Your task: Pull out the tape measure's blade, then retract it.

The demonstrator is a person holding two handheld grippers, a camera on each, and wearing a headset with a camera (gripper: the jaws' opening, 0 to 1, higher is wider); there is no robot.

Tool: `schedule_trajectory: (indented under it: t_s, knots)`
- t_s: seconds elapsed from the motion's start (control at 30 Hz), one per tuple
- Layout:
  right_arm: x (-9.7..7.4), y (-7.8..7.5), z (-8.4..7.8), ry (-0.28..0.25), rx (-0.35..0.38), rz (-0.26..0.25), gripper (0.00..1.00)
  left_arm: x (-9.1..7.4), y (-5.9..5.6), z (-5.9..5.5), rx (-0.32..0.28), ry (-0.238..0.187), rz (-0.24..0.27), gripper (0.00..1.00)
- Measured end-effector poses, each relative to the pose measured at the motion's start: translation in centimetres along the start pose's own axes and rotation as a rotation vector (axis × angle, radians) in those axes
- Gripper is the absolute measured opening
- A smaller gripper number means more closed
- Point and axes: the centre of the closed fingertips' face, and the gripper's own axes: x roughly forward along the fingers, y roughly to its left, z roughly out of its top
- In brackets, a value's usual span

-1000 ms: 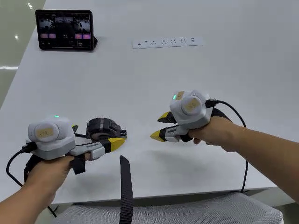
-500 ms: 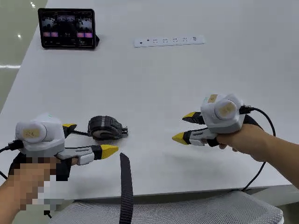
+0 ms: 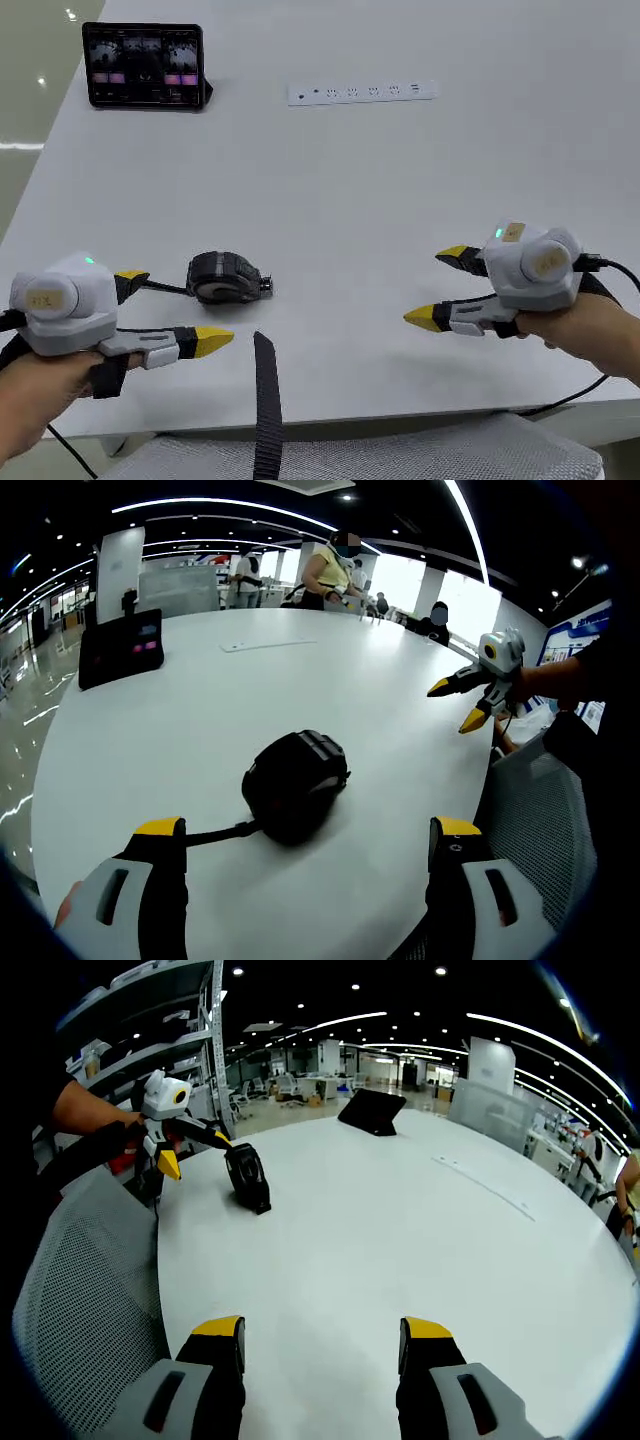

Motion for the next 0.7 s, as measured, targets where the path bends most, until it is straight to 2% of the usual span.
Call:
schedule_trajectory:
  t_s: [0.07, 0.13, 0.27, 0.33, 0.37, 0.53, 0.7]
  knots:
    - [-0.7, -0.6, -0.3, -0.011, 0.022, -0.022, 0.62, -0.2, 0.6, 0.1, 0.022, -0.006, 0.034, 0.99]
    - [-1.4, -0.9, -0.6, -0.021, 0.047, -0.038, 0.64, -0.3, 0.5, -0.1, 0.007, 0.001, 0.025, 0.99]
    - [-3.0, -1.9, -1.2, -0.040, 0.070, -0.053, 0.68, -0.7, 0.5, -0.2, 0.017, 0.005, 0.018, 0.99]
    - [-3.5, -2.2, -1.3, -0.042, 0.074, -0.054, 0.70, -0.9, 0.3, 0.2, 0.011, -0.015, 0.000, 0.99]
    - [-3.9, -2.4, -1.4, -0.042, 0.076, -0.059, 0.71, -1.0, 0.3, 0.5, 0.029, -0.031, 0.000, 0.99]
    - [-5.3, -3.4, -2.2, -0.041, 0.088, -0.077, 0.76, -1.6, 1.2, 0.6, 0.042, -0.024, 0.008, 0.99]
    - [-6.2, -3.3, -3.4, -0.019, 0.087, -0.070, 0.82, -2.3, 2.2, 0.6, 0.049, -0.025, 0.025, 0.99]
